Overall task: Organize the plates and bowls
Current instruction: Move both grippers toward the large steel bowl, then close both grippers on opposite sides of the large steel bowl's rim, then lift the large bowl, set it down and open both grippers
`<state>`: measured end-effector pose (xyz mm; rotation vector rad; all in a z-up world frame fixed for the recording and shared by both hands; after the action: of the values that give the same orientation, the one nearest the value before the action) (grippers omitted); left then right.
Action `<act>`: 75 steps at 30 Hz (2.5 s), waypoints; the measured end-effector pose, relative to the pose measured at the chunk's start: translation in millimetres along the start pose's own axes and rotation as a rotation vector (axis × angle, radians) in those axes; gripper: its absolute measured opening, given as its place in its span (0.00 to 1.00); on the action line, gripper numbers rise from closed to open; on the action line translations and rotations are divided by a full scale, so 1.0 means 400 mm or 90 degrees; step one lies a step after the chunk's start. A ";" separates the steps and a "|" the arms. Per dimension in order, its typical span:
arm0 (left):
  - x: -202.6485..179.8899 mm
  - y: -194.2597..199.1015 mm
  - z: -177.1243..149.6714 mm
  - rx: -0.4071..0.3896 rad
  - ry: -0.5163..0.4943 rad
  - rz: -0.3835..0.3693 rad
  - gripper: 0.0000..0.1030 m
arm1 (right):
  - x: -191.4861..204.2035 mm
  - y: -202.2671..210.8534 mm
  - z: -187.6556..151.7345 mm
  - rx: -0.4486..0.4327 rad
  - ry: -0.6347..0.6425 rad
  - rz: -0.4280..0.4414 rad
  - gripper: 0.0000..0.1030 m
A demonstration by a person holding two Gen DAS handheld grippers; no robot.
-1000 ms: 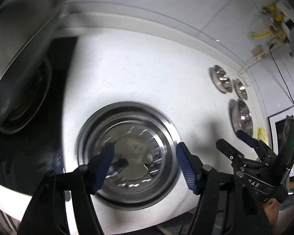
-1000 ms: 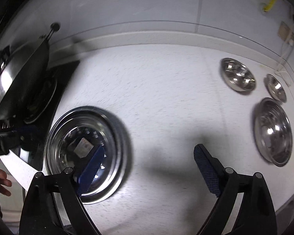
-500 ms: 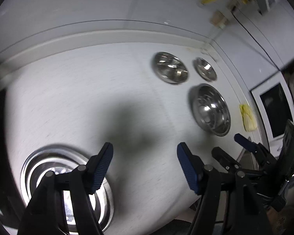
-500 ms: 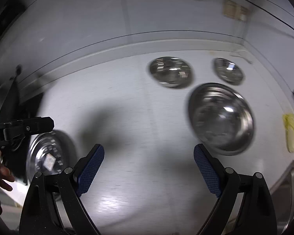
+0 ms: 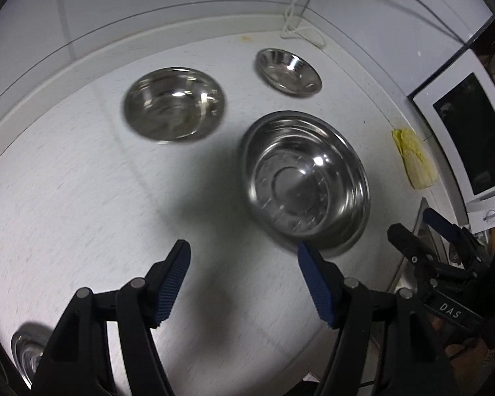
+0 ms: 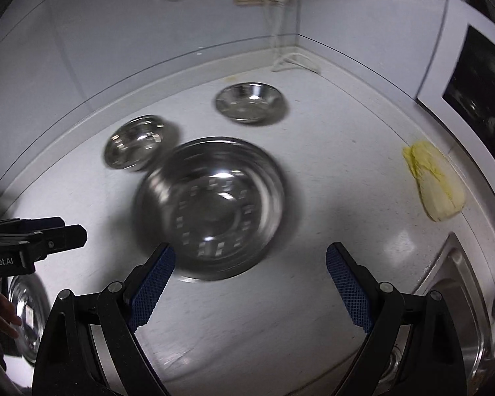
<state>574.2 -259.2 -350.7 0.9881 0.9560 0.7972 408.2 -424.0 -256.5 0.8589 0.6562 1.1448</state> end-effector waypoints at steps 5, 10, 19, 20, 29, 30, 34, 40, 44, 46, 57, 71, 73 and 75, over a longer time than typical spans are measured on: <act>-0.030 -0.084 0.058 0.016 0.002 0.030 0.65 | -0.075 -0.060 0.041 0.009 -0.022 -0.004 0.87; -0.045 -0.156 0.101 0.030 0.007 0.061 0.65 | -0.107 -0.136 0.082 0.021 -0.027 0.011 0.87; -0.047 -0.243 0.124 0.066 0.018 0.098 0.65 | -0.124 -0.251 0.100 0.060 -0.024 0.040 0.87; -0.045 -0.252 0.124 0.071 0.019 0.104 0.65 | -0.125 -0.262 0.097 0.064 -0.026 0.043 0.87; -0.020 -0.295 0.112 0.094 0.008 0.165 0.29 | -0.121 -0.301 0.075 0.090 -0.027 0.058 0.54; -0.014 -0.299 0.109 0.100 0.007 0.175 0.21 | -0.119 -0.305 0.071 0.097 -0.025 0.059 0.43; -0.011 -0.307 0.101 0.110 0.021 0.152 0.19 | -0.115 -0.318 0.048 0.128 -0.035 0.064 0.15; 0.020 -0.253 0.070 0.093 0.033 0.143 0.19 | -0.085 -0.264 0.023 0.133 -0.020 0.066 0.14; 0.067 -0.165 0.044 0.059 0.035 0.153 0.19 | -0.038 -0.205 0.016 0.124 -0.007 0.077 0.14; 0.110 -0.115 0.026 0.046 0.050 0.164 0.19 | 0.008 -0.175 0.013 0.120 0.008 0.091 0.14; 0.472 0.068 -0.137 0.014 0.209 0.238 0.19 | 0.420 -0.141 -0.008 0.122 0.162 0.205 0.13; 0.600 0.011 -0.219 0.037 0.257 0.224 0.20 | 0.522 -0.206 -0.054 0.176 0.219 0.214 0.13; 0.597 -0.001 -0.217 0.045 0.259 0.214 0.20 | 0.516 -0.211 -0.055 0.179 0.213 0.209 0.14; 0.595 -0.010 -0.217 0.049 0.248 0.225 0.21 | 0.519 -0.214 -0.055 0.180 0.210 0.208 0.16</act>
<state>584.2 -23.2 -442.6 1.1073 1.1670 1.2900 494.2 -235.1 -344.8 1.0541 0.9910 1.5314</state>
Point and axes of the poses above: each gripper's, at about its wrist camera, not at the fingertips, and y roughly against the way its jaws point, x to its left, z to its top, the point moved 10 cm from there along -y, roughly the way its jaws point, and after that the axes turned 7 degrees about y, right-handed, at the moved point
